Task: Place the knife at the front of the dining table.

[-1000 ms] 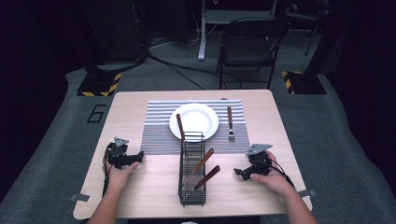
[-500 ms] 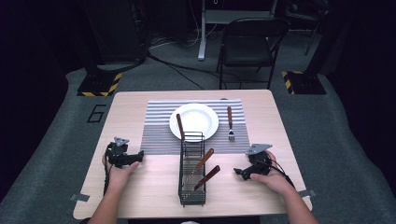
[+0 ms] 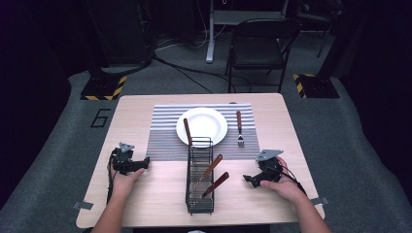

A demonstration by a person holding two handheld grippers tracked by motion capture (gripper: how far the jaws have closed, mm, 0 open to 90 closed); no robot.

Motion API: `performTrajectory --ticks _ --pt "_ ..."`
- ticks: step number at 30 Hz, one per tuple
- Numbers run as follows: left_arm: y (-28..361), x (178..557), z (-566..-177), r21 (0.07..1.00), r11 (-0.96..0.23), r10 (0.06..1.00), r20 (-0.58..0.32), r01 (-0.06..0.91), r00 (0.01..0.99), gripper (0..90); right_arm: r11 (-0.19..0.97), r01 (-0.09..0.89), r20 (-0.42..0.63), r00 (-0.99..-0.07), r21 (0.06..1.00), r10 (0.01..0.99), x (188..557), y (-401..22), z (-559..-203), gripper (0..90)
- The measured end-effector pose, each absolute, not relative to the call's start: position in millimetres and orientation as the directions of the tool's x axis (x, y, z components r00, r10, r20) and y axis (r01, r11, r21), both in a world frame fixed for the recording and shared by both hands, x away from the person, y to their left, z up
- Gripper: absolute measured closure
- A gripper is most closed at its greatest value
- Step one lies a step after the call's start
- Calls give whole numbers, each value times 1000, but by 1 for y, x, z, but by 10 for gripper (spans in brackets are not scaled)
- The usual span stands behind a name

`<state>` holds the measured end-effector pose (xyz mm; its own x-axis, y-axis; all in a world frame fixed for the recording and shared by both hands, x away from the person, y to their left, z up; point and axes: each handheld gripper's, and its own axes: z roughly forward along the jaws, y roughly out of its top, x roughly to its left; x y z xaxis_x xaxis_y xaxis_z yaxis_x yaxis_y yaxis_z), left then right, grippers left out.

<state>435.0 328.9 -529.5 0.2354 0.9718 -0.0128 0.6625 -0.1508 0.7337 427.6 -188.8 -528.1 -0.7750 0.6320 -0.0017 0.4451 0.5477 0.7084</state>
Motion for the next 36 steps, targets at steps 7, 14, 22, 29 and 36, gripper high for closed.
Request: performTrajectory --ticks 7,14,22,29,36 --pt "327 434 -525 726 -151 971 -19 671 238 182 547 446 -1 -775 709 632 428 -189 -528 0" --pt "322 429 -517 731 -142 967 -40 667 251 322 547 446 -1 -774 709 633 428 -189 -528 0" --pt "322 417 -498 741 -103 964 -89 663 249 399 547 446 -1 -775 709 632 428 -189 -528 0" --pt "314 410 -486 769 -108 956 -94 630 279 453 548 445 -2 -775 708 632 428 -189 -528 0" --pt "308 404 -472 783 -113 945 -105 611 310 473 547 446 -1 -774 709 633 428 -189 -528 0"
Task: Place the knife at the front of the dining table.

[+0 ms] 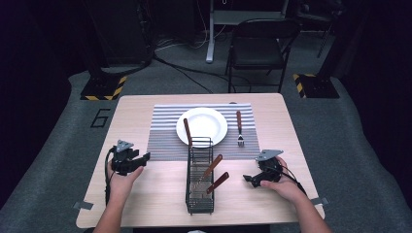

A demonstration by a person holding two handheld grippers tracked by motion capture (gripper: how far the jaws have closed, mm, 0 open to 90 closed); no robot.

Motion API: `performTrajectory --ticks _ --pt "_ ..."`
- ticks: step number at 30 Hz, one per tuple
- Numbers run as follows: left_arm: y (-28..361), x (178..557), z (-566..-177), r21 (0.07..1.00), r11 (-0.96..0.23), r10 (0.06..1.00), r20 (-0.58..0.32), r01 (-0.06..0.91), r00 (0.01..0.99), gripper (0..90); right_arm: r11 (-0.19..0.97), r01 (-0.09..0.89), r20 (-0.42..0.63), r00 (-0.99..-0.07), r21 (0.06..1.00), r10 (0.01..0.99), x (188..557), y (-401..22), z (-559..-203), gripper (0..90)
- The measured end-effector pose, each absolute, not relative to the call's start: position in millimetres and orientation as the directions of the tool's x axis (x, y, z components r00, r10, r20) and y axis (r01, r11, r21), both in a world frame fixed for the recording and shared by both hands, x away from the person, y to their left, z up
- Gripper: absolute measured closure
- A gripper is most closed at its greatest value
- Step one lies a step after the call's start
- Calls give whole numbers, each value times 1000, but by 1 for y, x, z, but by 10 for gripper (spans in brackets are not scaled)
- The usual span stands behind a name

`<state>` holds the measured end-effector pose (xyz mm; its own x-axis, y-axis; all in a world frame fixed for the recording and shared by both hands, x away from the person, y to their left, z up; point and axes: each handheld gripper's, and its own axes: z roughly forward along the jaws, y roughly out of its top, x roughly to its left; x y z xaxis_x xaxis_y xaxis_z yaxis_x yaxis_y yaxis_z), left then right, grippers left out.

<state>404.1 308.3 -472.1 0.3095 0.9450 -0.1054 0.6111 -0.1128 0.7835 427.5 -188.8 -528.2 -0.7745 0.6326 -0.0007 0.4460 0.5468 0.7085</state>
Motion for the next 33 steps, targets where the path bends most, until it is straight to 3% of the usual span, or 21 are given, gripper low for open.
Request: performTrajectory --ticks 33 --pt "250 400 -420 819 -161 868 -148 551 474 565 552 441 -5 -778 707 628 428 -189 -528 0"
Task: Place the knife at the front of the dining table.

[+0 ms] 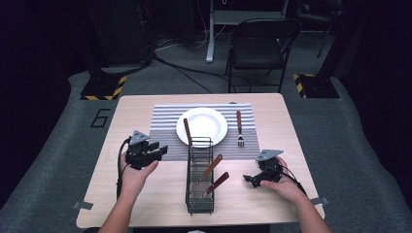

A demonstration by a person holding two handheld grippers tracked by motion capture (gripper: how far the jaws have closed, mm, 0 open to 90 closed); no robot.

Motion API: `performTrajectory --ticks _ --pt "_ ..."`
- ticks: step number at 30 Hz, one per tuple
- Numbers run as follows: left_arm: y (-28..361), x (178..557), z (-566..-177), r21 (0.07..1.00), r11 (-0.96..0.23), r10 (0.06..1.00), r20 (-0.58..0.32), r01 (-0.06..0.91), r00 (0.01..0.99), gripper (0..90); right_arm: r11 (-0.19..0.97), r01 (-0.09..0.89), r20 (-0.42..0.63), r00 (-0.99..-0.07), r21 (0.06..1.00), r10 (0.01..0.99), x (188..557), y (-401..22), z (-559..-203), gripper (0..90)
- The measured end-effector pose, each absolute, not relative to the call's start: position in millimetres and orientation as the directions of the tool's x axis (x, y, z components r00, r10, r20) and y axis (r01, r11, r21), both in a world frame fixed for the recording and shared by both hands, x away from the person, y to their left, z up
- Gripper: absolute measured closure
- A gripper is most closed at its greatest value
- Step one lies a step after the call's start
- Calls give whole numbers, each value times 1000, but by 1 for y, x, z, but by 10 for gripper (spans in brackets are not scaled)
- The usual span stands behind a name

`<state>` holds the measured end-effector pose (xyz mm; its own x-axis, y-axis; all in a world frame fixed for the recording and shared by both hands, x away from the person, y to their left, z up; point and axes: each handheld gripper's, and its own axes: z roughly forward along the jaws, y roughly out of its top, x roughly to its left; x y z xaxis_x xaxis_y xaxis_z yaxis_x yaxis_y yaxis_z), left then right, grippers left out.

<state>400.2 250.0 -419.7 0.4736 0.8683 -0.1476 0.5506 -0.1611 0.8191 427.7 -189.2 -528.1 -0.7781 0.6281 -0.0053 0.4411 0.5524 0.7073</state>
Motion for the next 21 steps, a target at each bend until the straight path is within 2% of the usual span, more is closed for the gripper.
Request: performTrajectory --ticks 7,21 --pt "233 403 -411 819 -219 836 -122 530 535 572 548 445 -2 -775 708 632 428 -189 -528 0" --pt "212 410 -400 831 -230 811 -124 507 571 565 548 445 -2 -775 708 632 428 -189 -528 0"
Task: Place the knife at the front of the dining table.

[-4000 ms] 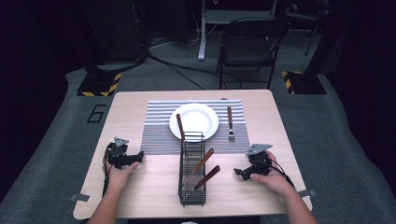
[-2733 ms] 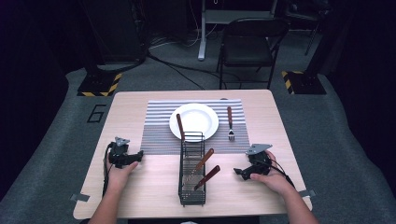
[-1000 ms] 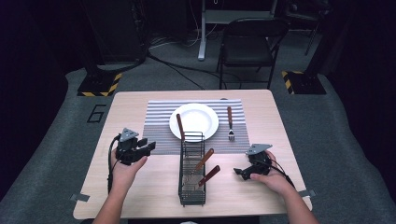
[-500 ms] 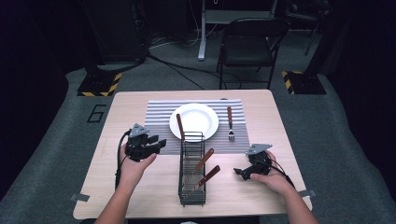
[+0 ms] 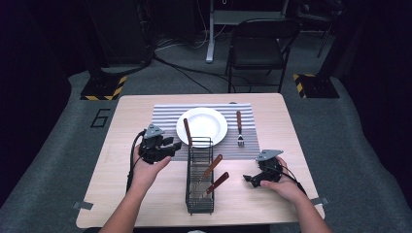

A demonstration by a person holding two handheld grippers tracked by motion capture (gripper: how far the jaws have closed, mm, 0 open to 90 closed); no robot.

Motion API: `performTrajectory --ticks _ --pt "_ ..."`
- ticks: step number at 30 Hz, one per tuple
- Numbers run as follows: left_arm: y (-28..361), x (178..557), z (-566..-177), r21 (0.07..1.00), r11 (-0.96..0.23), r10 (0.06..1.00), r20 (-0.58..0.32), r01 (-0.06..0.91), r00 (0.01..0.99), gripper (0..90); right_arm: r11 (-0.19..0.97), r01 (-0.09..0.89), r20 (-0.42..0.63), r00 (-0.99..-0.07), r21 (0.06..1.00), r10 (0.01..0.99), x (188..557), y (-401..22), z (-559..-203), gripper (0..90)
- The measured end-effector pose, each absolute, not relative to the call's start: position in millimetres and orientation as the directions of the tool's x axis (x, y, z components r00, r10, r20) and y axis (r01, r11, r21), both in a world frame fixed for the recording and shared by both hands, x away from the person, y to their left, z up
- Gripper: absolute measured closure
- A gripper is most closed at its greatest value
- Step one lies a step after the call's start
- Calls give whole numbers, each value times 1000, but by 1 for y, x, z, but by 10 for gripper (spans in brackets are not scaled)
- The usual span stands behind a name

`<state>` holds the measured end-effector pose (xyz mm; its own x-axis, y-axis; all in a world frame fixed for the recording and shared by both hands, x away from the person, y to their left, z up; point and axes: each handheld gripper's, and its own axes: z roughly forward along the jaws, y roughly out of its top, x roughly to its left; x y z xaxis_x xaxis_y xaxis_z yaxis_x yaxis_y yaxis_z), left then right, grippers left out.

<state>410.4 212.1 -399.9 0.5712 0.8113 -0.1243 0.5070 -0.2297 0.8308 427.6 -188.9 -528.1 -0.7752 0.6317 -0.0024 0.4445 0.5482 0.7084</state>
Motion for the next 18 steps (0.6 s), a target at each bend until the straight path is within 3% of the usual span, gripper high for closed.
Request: performTrajectory --ticks 18 --pt "193 417 -397 836 -224 785 -151 502 601 565 548 445 -2 -775 709 632 428 -189 -528 0"
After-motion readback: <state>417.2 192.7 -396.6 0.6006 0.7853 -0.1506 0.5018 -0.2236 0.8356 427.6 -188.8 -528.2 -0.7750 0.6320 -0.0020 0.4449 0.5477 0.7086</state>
